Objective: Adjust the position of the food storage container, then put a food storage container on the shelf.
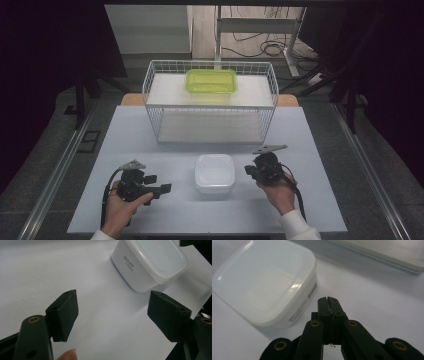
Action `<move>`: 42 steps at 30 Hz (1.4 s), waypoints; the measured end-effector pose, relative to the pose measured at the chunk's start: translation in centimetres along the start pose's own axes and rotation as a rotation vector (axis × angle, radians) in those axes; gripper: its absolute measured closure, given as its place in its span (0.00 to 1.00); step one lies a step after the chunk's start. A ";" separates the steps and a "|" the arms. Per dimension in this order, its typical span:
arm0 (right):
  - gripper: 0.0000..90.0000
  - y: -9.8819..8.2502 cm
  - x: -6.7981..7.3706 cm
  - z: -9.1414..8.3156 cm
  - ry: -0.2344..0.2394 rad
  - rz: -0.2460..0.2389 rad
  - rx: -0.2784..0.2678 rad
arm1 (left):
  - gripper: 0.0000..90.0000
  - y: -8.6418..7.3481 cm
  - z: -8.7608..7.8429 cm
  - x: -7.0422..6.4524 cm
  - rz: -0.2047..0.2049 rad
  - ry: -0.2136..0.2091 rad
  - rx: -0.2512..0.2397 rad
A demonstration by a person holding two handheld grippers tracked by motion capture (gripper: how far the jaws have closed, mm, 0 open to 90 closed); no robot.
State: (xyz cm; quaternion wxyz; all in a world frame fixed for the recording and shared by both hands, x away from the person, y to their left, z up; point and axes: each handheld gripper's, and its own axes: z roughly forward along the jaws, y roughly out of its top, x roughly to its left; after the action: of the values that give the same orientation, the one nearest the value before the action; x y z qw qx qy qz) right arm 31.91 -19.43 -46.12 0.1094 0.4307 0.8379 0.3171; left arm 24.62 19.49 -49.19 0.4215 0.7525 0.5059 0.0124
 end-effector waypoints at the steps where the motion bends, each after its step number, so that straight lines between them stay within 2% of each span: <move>1: 0.97 -0.4 -0.4 -0.8 0.007 0.012 -0.021 | 0.29 0.0 0.0 0.0 0.000 -0.002 -0.001; 3: 0.94 -1.1 -1.0 -1.9 0.025 0.031 -0.047 | 0.30 0.0 -0.1 0.0 -0.003 -0.003 -0.006; 5: 0.93 -1.4 -1.2 -2.2 0.034 0.035 -0.055 | 0.30 0.0 -0.1 0.0 -0.005 -0.001 -0.011; 8: 0.81 -2.6 -2.4 -3.1 0.083 0.069 -0.082 | 0.30 0.0 -0.1 0.1 -0.010 0.002 -0.016; 10: 0.65 -3.1 -3.0 -3.3 0.099 0.086 -0.099 | 0.30 0.1 0.0 0.1 -0.011 0.007 -0.016; 13: 0.49 -3.3 -3.8 -3.5 0.124 0.134 -0.130 | 0.30 0.1 -0.1 0.2 -0.009 0.012 -0.021; 20: 0.33 -3.3 -4.2 -3.6 0.205 0.195 -0.191 | 0.30 0.1 -0.4 0.4 -0.005 0.030 -0.035; 25: 0.28 -3.4 -4.0 -3.4 0.209 0.185 -0.178 | 0.29 0.2 -0.5 0.4 -0.008 0.031 -0.044; 32: 0.25 -3.4 -4.1 -3.6 0.207 0.183 -0.208 | 0.28 0.6 -0.7 0.1 -0.009 0.015 -0.065; 42: 0.29 -3.3 -3.7 -3.4 0.217 0.161 -0.212 | 0.26 1.2 -0.8 0.0 -0.028 -0.002 -0.080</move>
State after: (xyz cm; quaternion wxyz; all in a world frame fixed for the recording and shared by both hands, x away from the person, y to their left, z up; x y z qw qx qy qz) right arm 30.45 -25.30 -45.87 0.0376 0.4456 0.7694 0.4561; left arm 25.14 19.82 -47.87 0.4521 0.7279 0.5149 0.0259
